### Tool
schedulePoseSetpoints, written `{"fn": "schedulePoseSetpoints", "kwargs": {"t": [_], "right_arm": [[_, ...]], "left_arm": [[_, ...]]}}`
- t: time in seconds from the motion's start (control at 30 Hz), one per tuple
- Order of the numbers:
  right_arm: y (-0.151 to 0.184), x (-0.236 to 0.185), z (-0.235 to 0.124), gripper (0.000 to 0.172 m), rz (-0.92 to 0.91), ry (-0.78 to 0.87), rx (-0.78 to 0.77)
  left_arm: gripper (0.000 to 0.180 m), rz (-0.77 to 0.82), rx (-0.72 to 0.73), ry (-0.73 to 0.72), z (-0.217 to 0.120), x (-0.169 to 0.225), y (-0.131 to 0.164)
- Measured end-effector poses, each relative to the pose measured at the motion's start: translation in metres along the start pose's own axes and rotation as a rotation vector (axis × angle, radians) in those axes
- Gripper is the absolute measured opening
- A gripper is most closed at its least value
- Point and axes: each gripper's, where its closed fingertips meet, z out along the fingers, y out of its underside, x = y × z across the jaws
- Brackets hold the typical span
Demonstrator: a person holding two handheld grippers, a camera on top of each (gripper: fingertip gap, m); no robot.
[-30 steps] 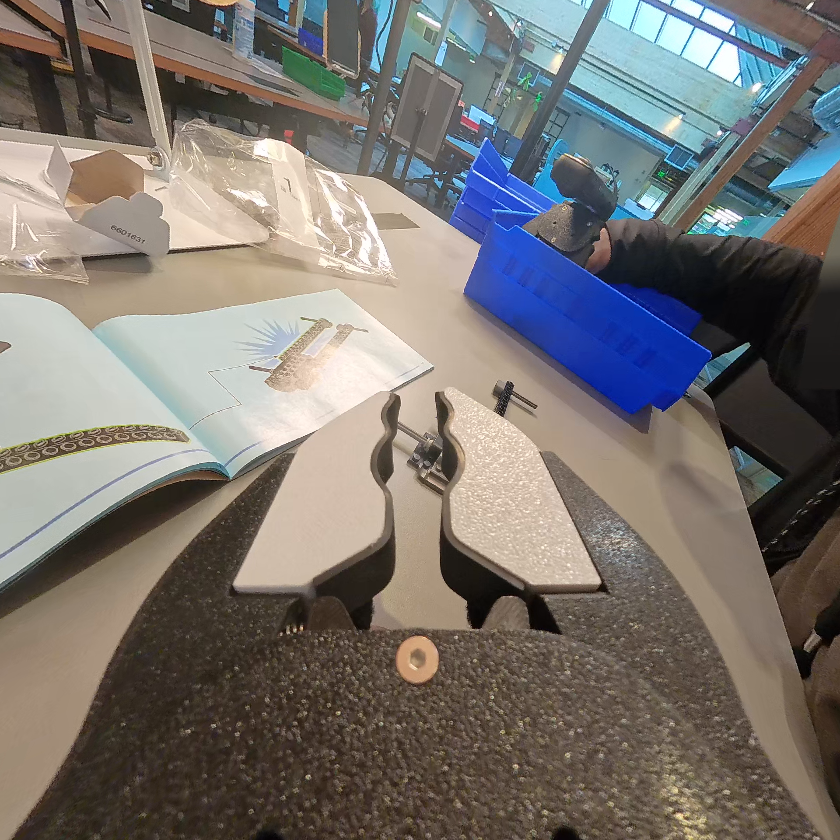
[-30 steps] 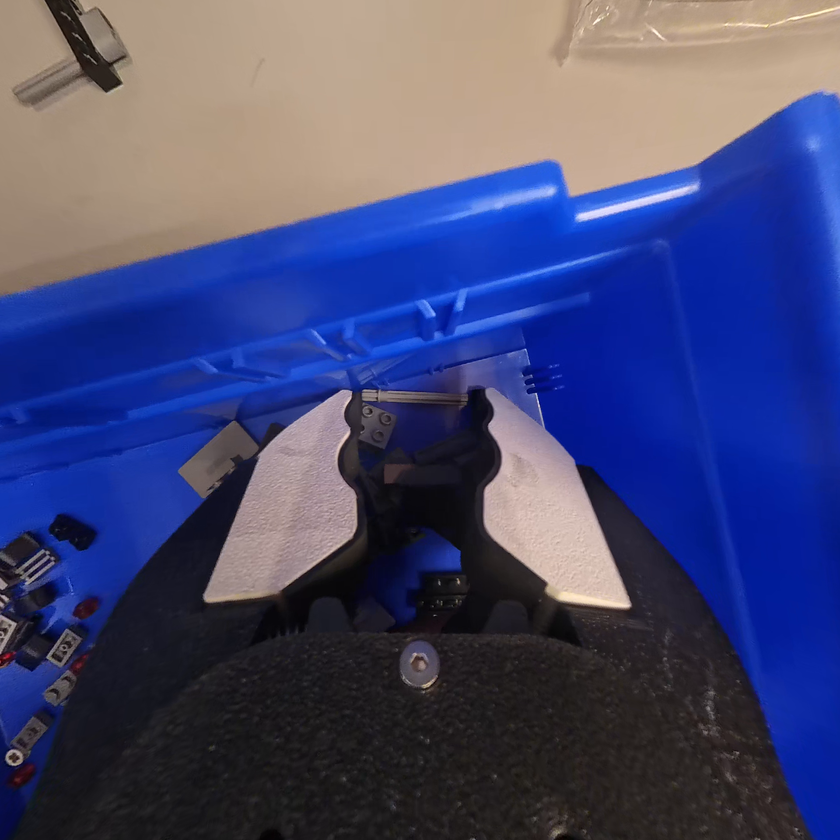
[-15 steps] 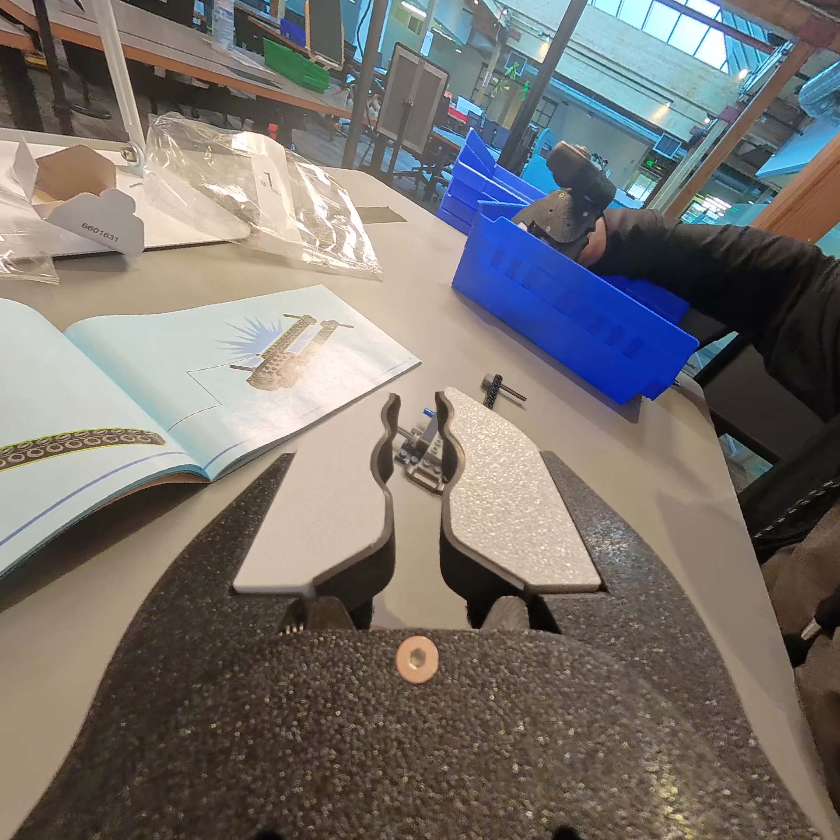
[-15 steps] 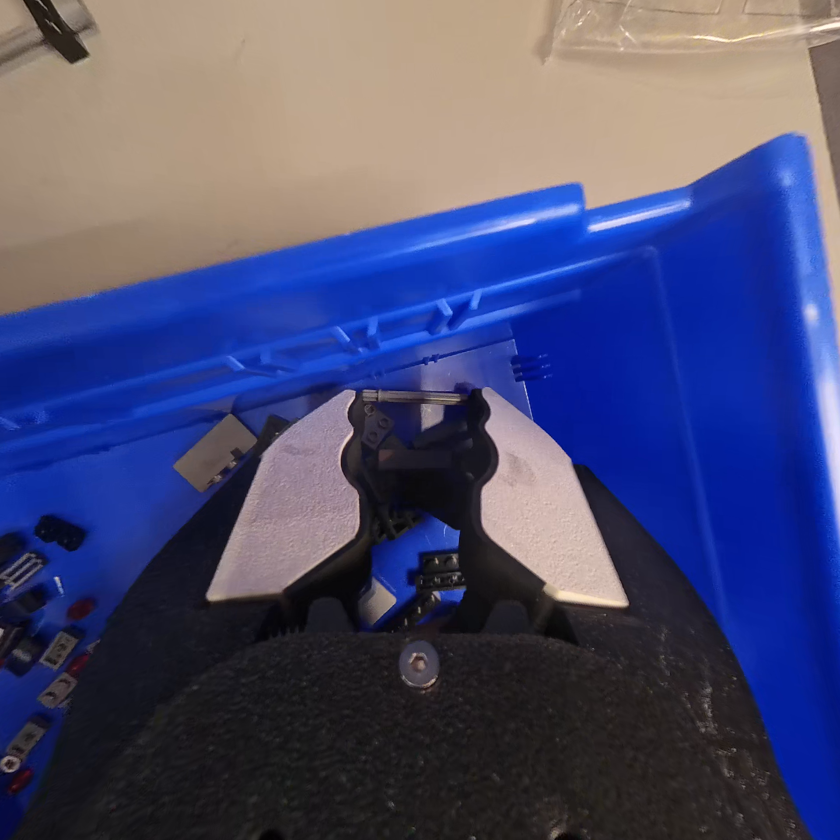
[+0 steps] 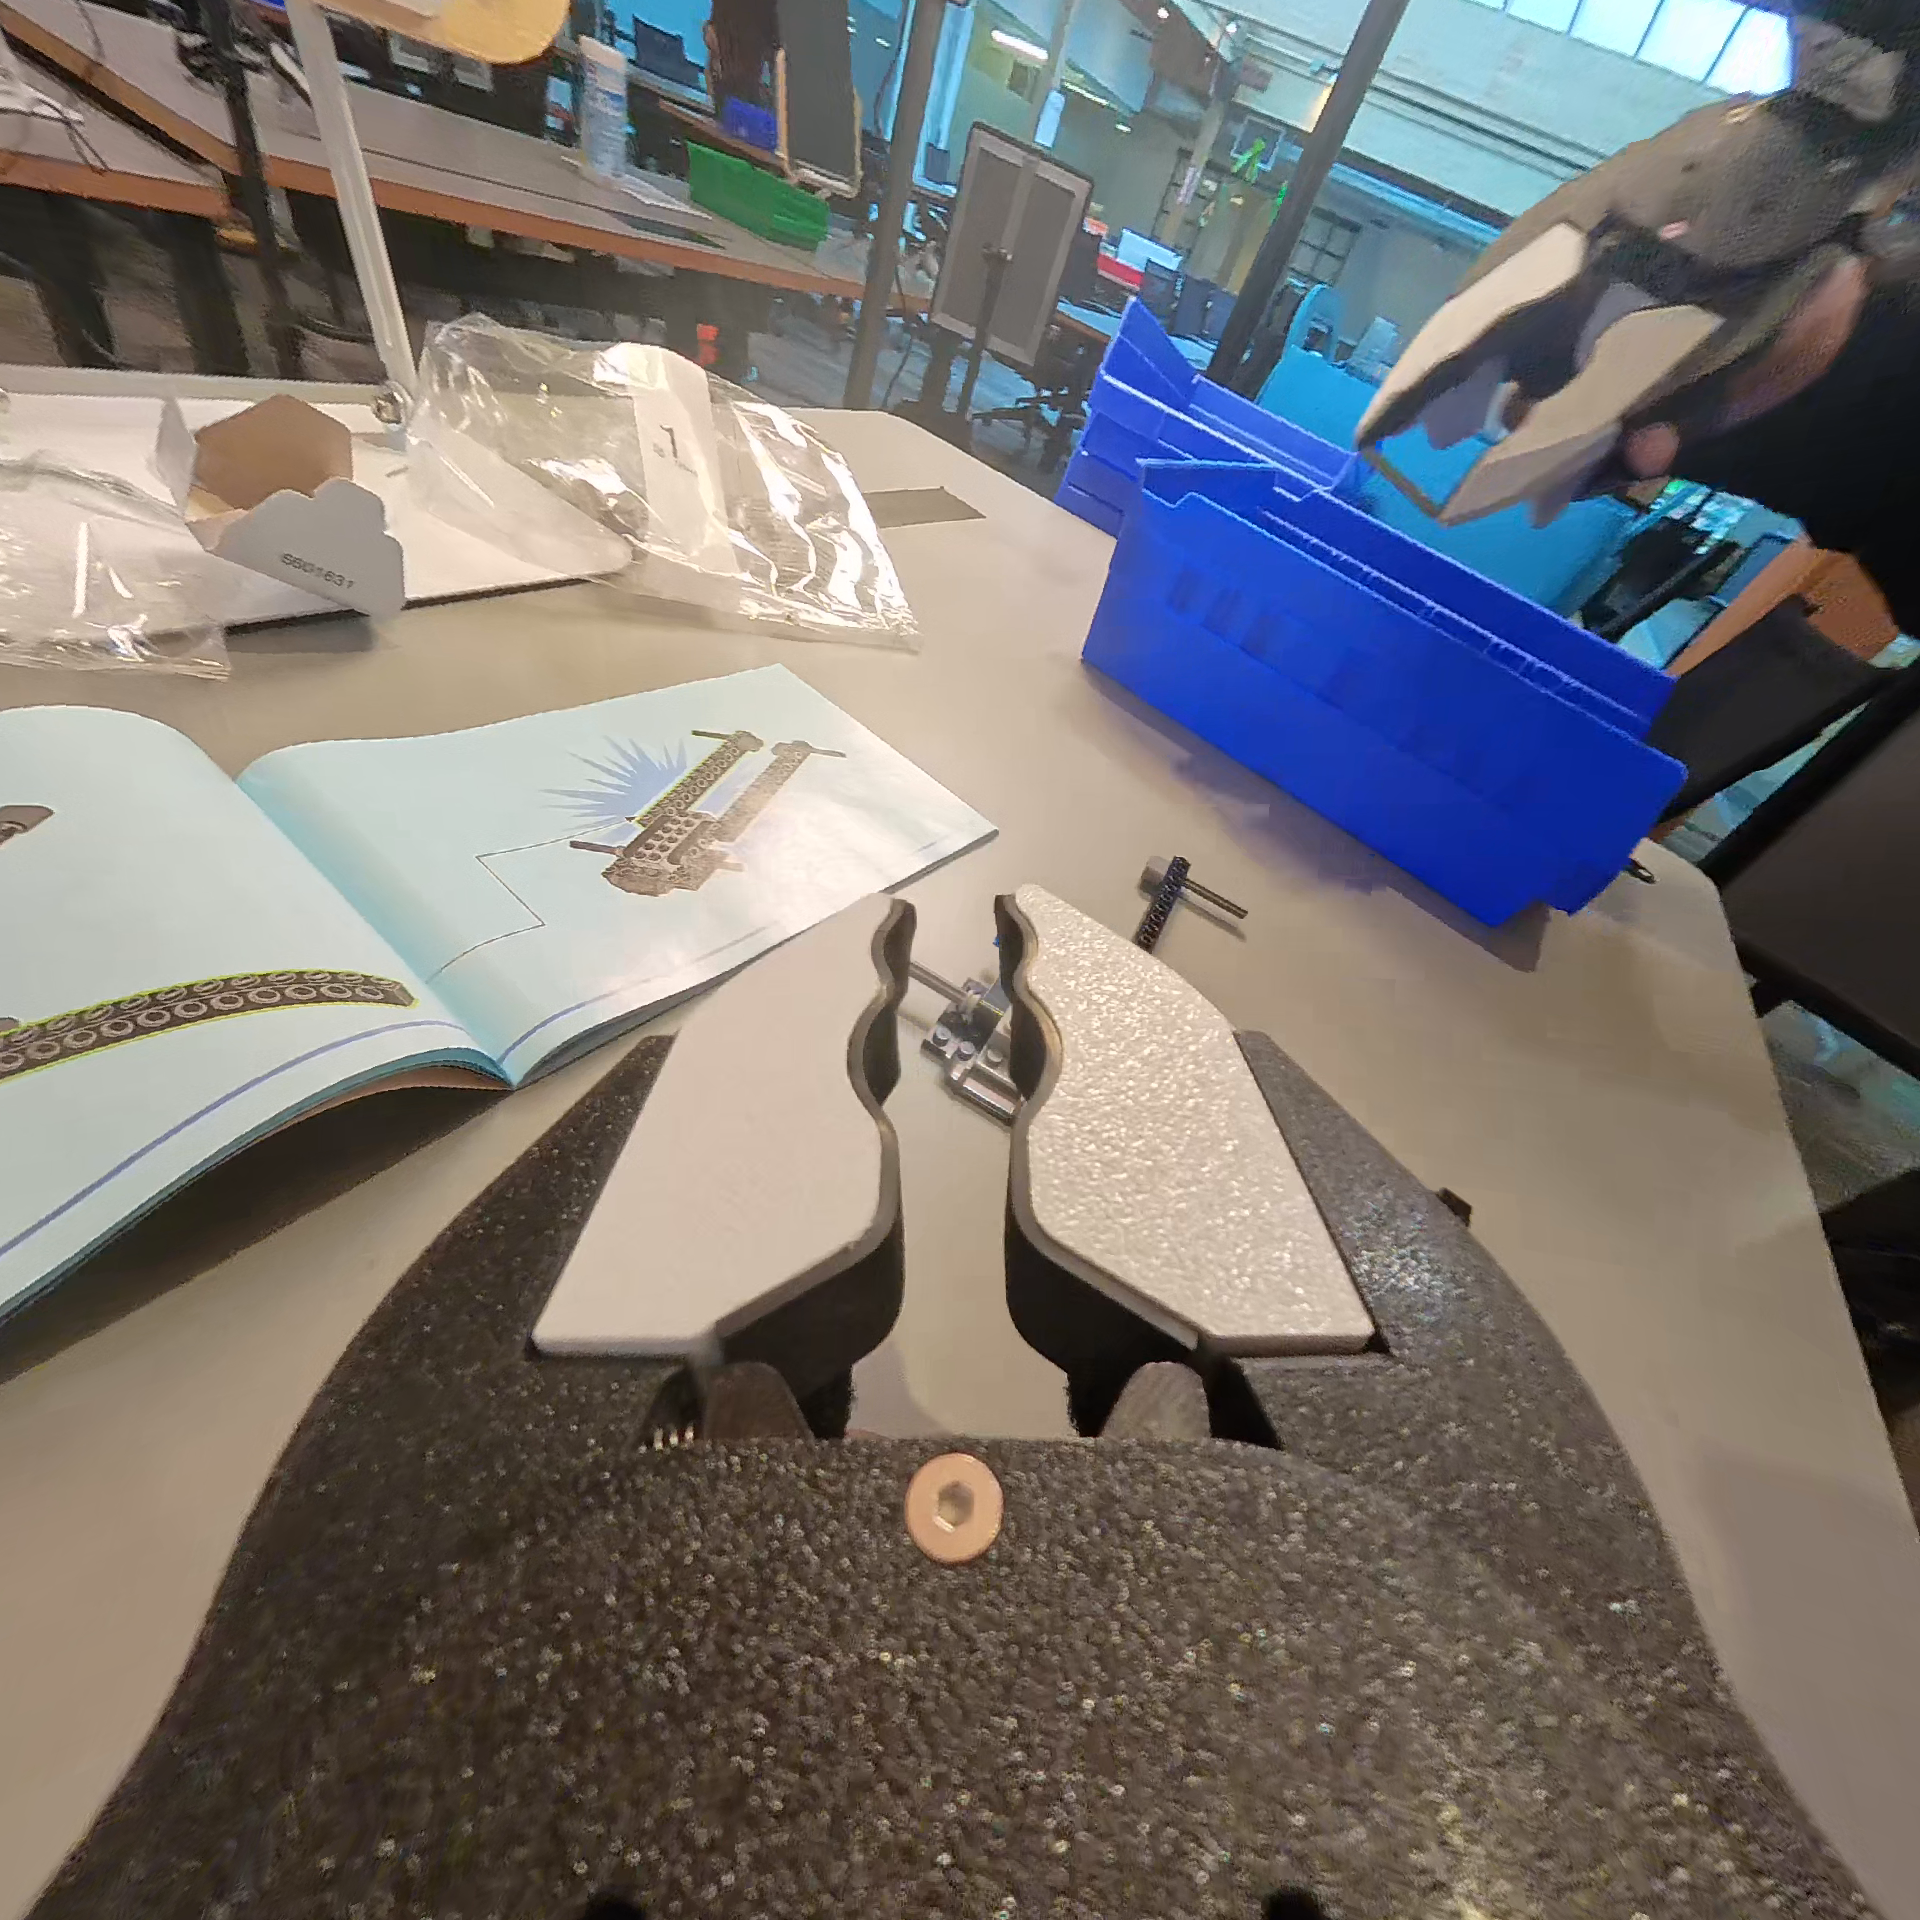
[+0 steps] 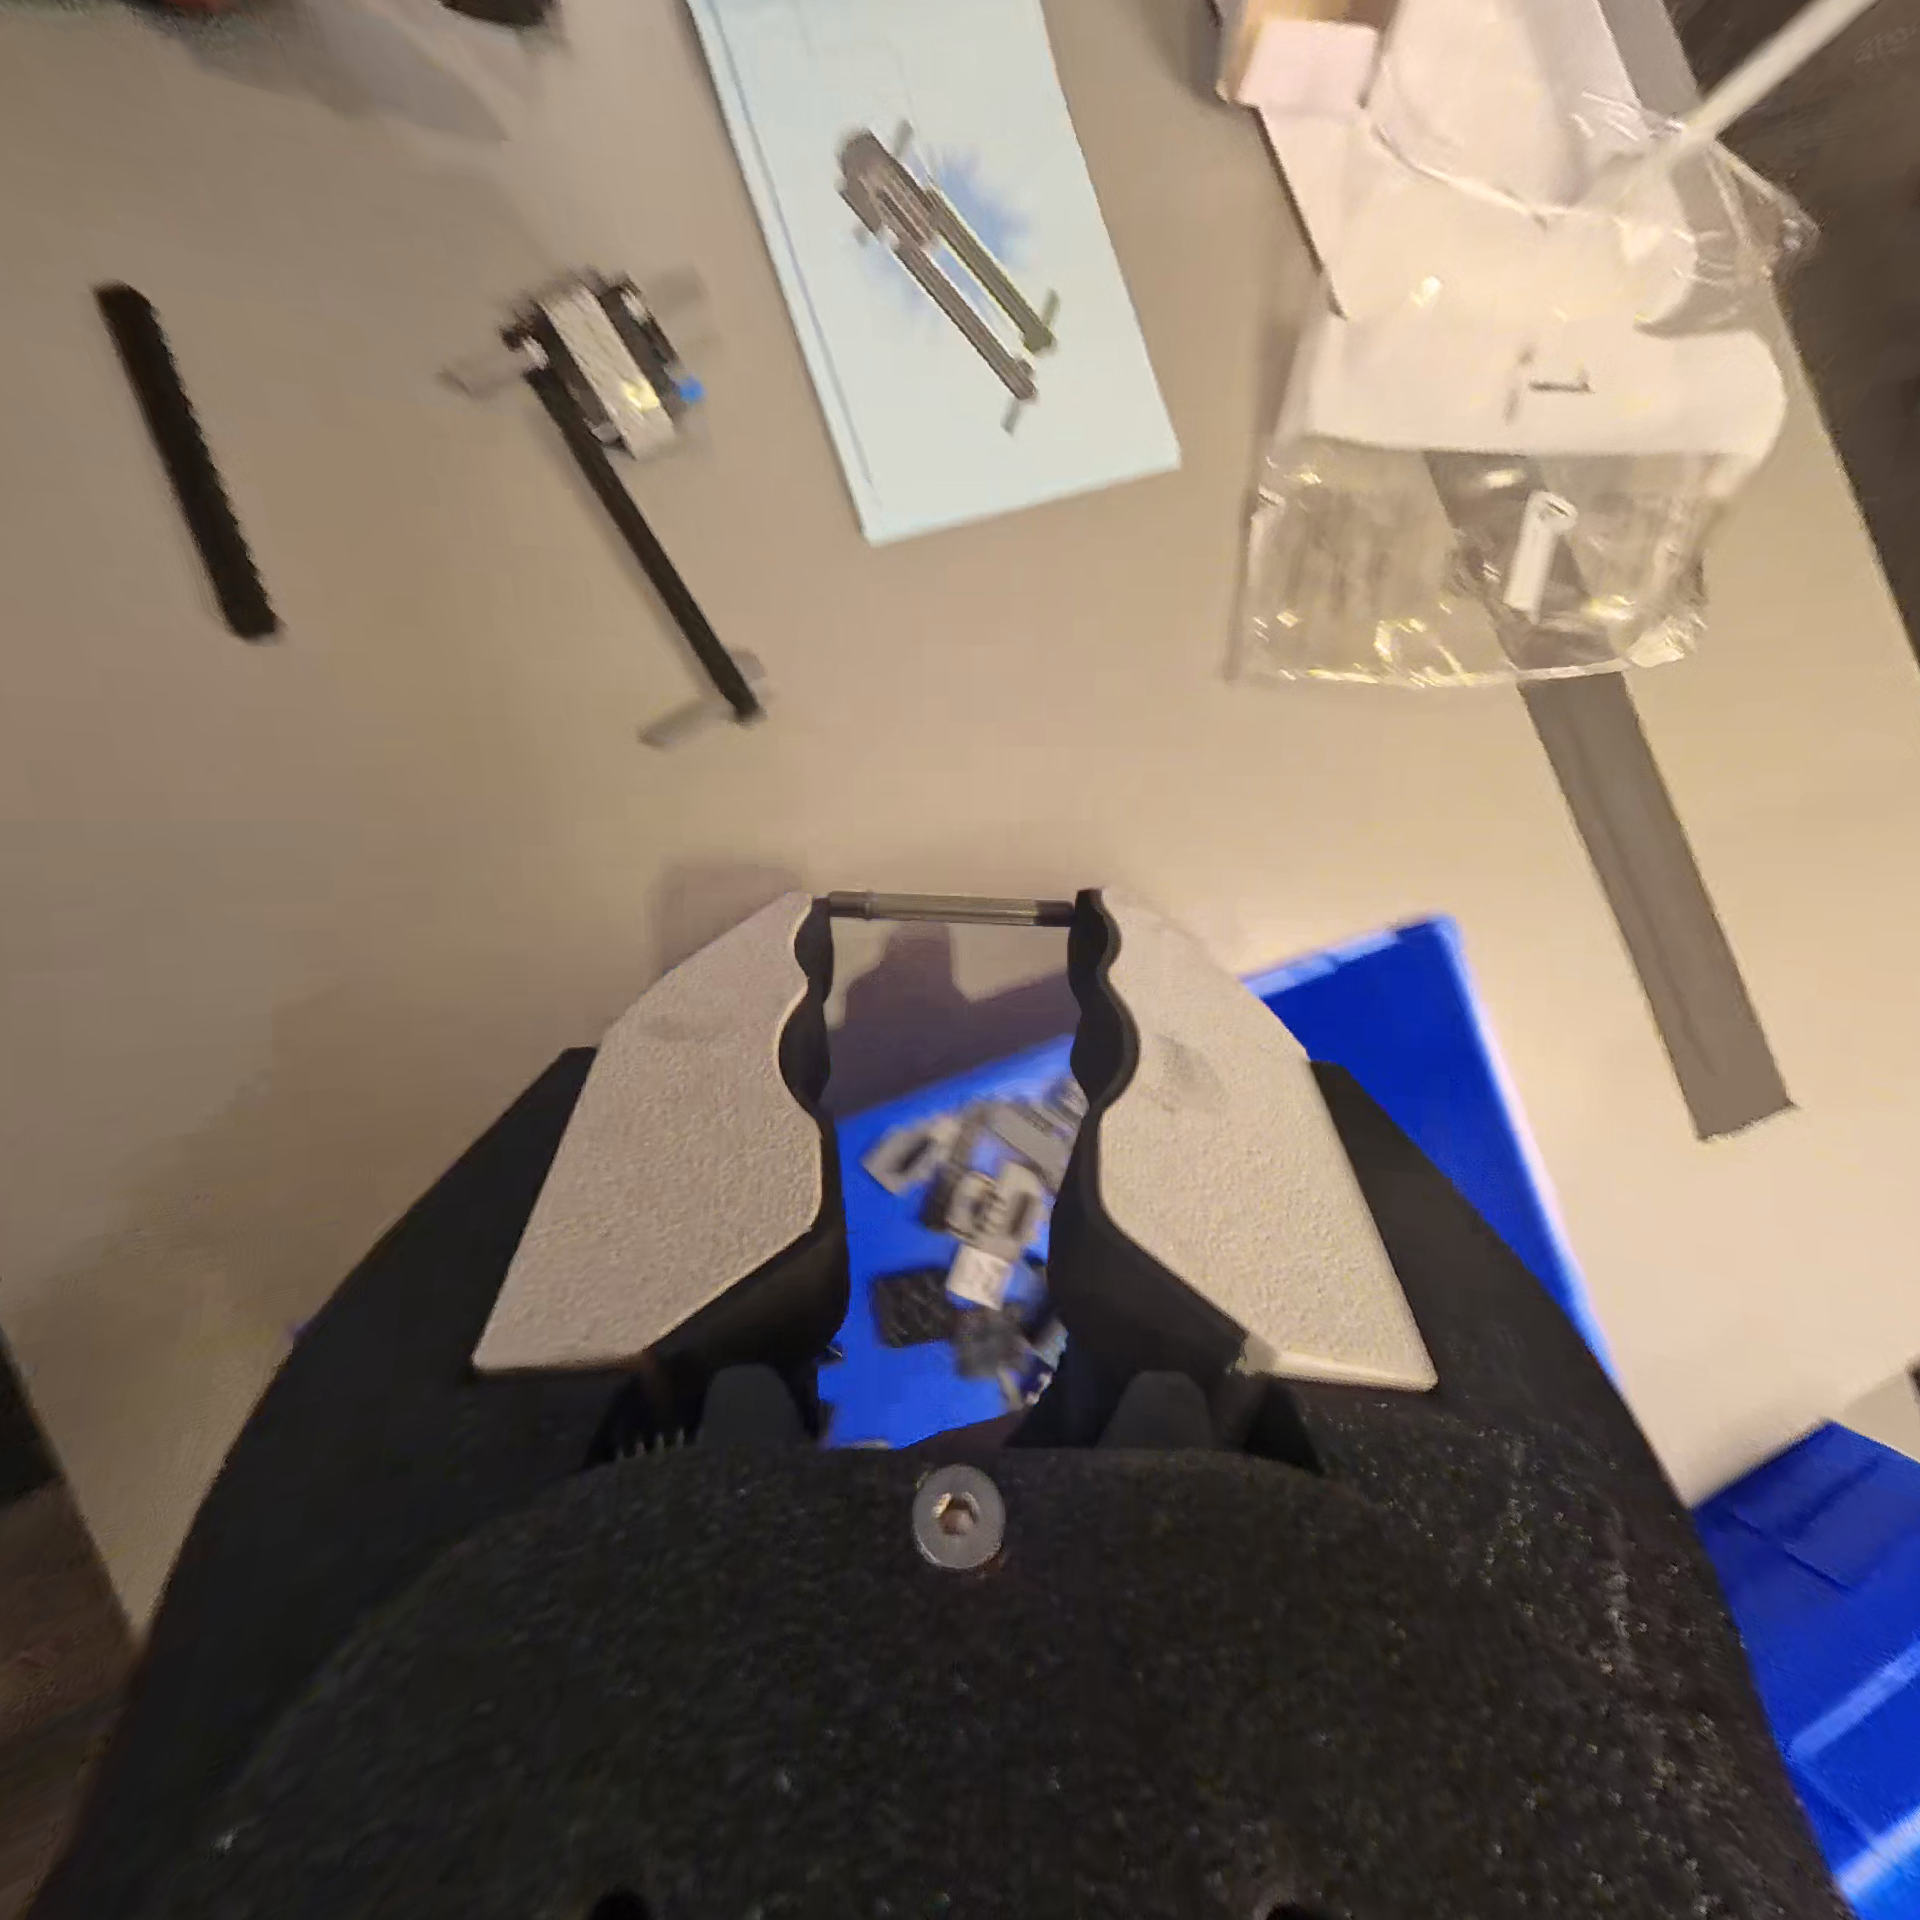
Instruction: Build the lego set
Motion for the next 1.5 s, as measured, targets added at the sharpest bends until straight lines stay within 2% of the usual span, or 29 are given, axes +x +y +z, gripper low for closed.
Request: {"fn": "schedulePoseSetpoints", "kwargs": {"t": [0.13,0.33,0.53,0.7,0.97,1.07,1.2,1.33,1.5], "right_arm": [[-0.032,-0.062,0.032,0.044,0.065,-0.021,-0.013],[-0.049,-0.151,0.093,0.044,0.136,-0.029,-0.058],[-0.036,-0.182,0.144,0.044,0.110,-0.040,-0.106],[-0.023,-0.189,0.157,0.044,0.111,-0.063,-0.137],[-0.028,-0.169,0.132,0.052,0.128,-0.020,-0.101],[-0.036,-0.153,0.103,0.053,0.132,0.018,-0.076],[-0.046,-0.117,0.043,0.052,0.153,0.098,-0.030],[-0.031,-0.072,-0.008,0.051,0.181,0.210,-0.051],[-0.002,-0.044,-0.027,0.051,0.224,0.243,-0.095]], "left_arm": [[0.016,0.001,0.006,-0.029,-0.001,0.003,0.001],[0.016,-0.005,-0.034,-0.072,-0.002,0.005,0.007],[0.015,-0.004,-0.095,-0.063,0.001,0.010,0.019],[0.016,-0.003,-0.114,-0.060,0.000,0.012,0.022],[0.015,0.000,-0.150,-0.037,0.003,0.017,0.028],[0.016,-0.002,-0.159,-0.021,0.003,0.020,0.030],[0.016,-0.004,-0.170,-0.007,0.003,0.022,0.031],[0.016,-0.022,-0.168,0.005,0.003,0.021,0.031],[0.016,-0.048,-0.166,0.022,0.003,0.021,0.031]]}}
